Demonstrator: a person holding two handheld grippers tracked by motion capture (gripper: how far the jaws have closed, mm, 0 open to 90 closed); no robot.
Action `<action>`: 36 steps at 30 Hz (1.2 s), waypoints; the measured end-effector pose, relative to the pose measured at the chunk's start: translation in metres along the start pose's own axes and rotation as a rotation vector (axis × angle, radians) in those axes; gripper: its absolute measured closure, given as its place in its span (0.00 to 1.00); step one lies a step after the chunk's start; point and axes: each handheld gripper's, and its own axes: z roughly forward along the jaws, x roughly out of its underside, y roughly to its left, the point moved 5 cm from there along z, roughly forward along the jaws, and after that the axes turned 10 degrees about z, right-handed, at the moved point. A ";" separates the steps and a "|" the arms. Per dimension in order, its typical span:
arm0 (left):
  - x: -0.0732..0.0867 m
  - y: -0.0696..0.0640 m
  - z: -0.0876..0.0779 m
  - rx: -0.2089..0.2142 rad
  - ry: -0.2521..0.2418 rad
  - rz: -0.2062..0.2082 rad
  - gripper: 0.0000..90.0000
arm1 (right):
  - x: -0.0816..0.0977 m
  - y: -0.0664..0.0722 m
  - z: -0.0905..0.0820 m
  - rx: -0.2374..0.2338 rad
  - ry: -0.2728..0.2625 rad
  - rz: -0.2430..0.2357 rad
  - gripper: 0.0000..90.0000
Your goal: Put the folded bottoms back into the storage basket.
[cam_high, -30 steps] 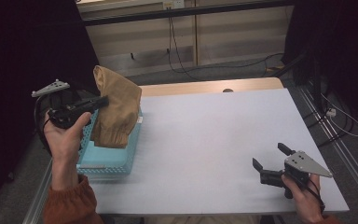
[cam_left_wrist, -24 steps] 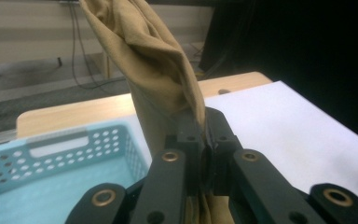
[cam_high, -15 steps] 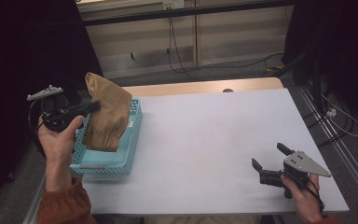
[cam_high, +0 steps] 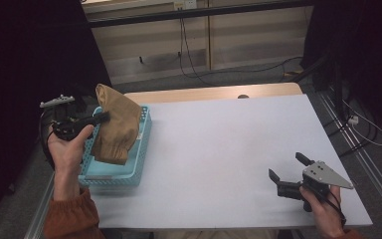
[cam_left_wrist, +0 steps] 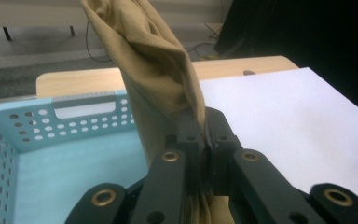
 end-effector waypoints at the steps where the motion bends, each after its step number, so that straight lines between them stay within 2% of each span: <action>1: 0.001 0.000 0.002 0.000 0.003 -0.002 0.96 | 0.000 0.000 0.000 0.000 0.000 0.000 0.00; 12: 0.010 0.002 0.020 0.028 0.045 -0.001 0.96 | 0.000 0.001 0.001 -0.005 0.002 0.002 0.00; 20: 0.019 0.010 0.032 0.037 0.086 -0.020 0.96 | 0.000 0.001 0.001 -0.004 0.003 -0.001 0.00; 25: 0.021 0.008 0.038 0.051 0.090 -0.024 0.96 | 0.001 0.001 0.001 -0.004 0.004 0.001 0.00; 31: 0.030 0.014 0.051 0.053 0.122 -0.057 0.96 | 0.001 0.001 0.001 -0.005 0.005 0.001 0.00; 34: 0.034 0.017 0.054 0.070 0.118 -0.080 0.96 | 0.001 0.001 0.001 -0.005 0.005 0.003 0.00; 36: 0.035 0.018 0.054 0.065 0.123 -0.080 0.96 | 0.001 0.001 0.001 -0.004 0.005 0.002 0.00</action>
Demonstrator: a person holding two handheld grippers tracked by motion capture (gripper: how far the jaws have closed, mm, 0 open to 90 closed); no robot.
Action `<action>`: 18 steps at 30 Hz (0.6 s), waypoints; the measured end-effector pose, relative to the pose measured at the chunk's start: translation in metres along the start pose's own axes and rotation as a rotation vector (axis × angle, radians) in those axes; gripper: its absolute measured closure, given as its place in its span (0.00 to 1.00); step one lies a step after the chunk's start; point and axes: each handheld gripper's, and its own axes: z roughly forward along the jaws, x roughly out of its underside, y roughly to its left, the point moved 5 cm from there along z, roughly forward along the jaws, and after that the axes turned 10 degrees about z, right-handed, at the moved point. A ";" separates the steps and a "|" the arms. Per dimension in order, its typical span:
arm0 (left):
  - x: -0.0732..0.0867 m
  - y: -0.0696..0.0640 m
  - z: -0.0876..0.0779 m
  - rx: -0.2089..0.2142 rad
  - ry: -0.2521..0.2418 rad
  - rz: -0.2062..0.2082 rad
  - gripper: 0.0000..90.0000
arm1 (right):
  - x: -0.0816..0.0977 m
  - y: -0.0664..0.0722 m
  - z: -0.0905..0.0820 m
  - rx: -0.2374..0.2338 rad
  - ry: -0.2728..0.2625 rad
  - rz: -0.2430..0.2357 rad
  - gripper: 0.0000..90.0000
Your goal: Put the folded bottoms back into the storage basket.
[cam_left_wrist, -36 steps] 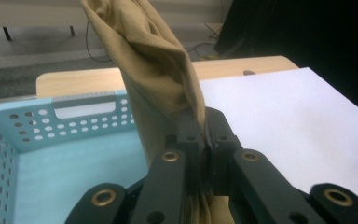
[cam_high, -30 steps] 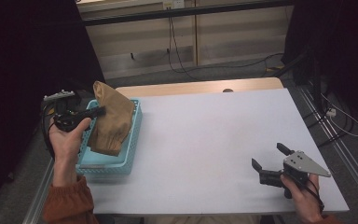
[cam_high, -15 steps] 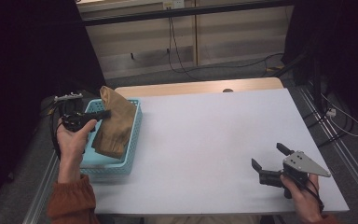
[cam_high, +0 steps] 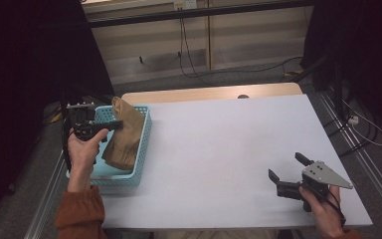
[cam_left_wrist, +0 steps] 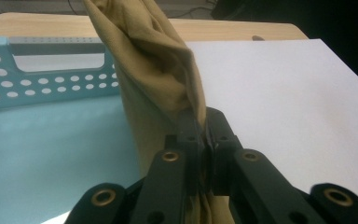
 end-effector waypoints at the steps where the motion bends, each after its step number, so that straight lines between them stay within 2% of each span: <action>1: 0.000 0.001 0.000 -0.005 0.006 0.005 0.96 | 0.000 0.000 0.000 0.000 0.000 -0.002 0.00; 6: 0.004 0.008 0.000 -0.048 0.021 0.003 0.96 | 0.000 0.000 0.000 -0.002 0.001 -0.002 0.00; 8: 0.006 0.011 0.000 -0.029 0.011 -0.019 0.96 | 0.000 0.000 0.000 -0.002 0.001 -0.002 0.00; 9: 0.007 0.012 0.000 -0.033 0.014 -0.020 0.96 | 0.000 0.000 0.000 -0.002 0.001 -0.002 0.00; 12: 0.010 0.017 0.000 -0.072 0.042 -0.012 0.96 | 0.000 0.001 0.000 -0.001 0.003 -0.001 0.00; 18: 0.012 0.020 0.001 -0.072 0.042 -0.010 0.96 | 0.001 0.001 0.000 -0.002 0.007 0.001 0.00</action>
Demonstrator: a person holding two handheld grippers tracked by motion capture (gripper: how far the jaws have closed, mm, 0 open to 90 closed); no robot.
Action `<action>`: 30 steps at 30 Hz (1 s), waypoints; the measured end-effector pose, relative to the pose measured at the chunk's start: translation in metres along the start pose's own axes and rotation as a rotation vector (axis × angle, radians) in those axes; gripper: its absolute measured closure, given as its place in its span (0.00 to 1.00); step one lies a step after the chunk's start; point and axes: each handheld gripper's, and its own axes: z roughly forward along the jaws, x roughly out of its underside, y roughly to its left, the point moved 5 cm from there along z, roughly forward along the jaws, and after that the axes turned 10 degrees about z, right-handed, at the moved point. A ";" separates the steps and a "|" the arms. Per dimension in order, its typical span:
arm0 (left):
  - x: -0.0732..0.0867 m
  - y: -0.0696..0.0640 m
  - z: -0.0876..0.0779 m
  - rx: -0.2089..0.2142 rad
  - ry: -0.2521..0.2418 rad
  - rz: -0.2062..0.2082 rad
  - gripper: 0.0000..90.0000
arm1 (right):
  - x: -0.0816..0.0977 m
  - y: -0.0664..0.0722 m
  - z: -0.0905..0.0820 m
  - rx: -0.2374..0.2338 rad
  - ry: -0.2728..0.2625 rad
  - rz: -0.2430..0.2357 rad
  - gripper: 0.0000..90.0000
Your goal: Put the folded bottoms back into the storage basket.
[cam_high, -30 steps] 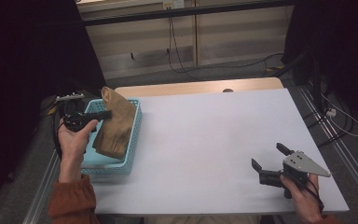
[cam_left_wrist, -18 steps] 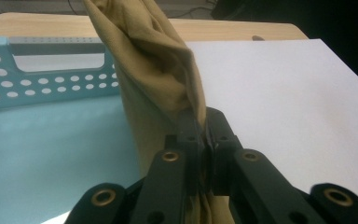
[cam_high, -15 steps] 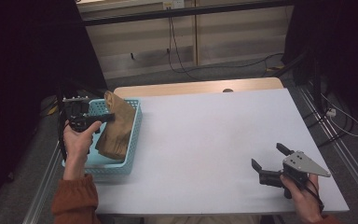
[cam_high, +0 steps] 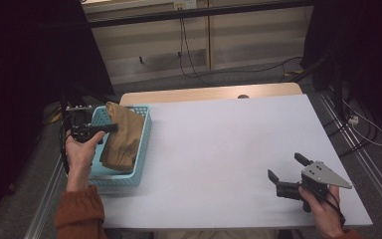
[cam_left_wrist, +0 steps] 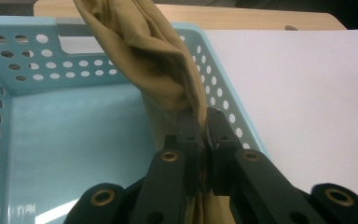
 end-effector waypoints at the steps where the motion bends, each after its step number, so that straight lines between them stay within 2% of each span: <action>1: 0.000 0.000 0.000 -0.006 0.001 0.003 0.96 | 0.000 0.000 0.000 0.000 -0.001 -0.002 0.00; 6: 0.001 0.002 0.000 -0.038 0.014 0.012 0.96 | 0.000 0.000 0.000 -0.002 -0.001 -0.002 0.00; 21: 0.007 0.012 0.001 -0.078 0.032 0.029 0.95 | 0.000 0.000 0.000 -0.002 -0.001 -0.001 0.00; 30: 0.011 0.018 0.003 -0.092 0.034 0.019 0.95 | 0.000 0.000 0.000 -0.003 0.001 -0.001 0.00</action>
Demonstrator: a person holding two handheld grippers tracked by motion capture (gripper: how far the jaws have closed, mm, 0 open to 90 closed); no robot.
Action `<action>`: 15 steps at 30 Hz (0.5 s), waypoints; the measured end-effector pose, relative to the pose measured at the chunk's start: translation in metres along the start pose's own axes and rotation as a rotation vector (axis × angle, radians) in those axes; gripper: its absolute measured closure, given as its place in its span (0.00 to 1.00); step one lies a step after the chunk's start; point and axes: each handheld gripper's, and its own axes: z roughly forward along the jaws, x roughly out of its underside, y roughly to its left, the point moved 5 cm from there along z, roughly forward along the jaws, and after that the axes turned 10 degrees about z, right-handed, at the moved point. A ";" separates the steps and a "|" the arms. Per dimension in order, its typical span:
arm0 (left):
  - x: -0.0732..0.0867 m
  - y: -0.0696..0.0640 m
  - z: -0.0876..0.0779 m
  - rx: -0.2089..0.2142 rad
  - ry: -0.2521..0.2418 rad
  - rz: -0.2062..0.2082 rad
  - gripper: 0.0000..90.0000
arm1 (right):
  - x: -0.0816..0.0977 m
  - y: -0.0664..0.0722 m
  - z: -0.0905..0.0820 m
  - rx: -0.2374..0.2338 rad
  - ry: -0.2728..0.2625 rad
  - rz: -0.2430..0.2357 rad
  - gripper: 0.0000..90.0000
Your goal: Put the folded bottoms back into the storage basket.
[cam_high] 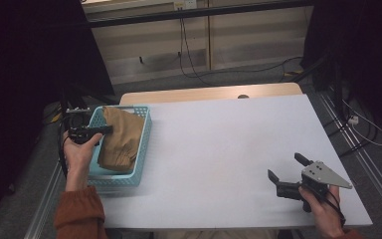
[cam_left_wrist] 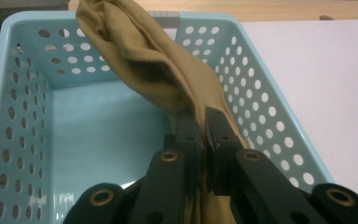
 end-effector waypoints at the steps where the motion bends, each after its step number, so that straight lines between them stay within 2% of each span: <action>1: 0.001 0.001 0.000 -0.003 -0.005 -0.001 0.95 | 0.000 0.000 0.000 0.000 0.000 0.001 0.00; 15: 0.011 0.009 0.009 -0.004 0.036 -0.016 0.95 | 0.000 0.001 0.000 -0.003 0.002 -0.001 0.00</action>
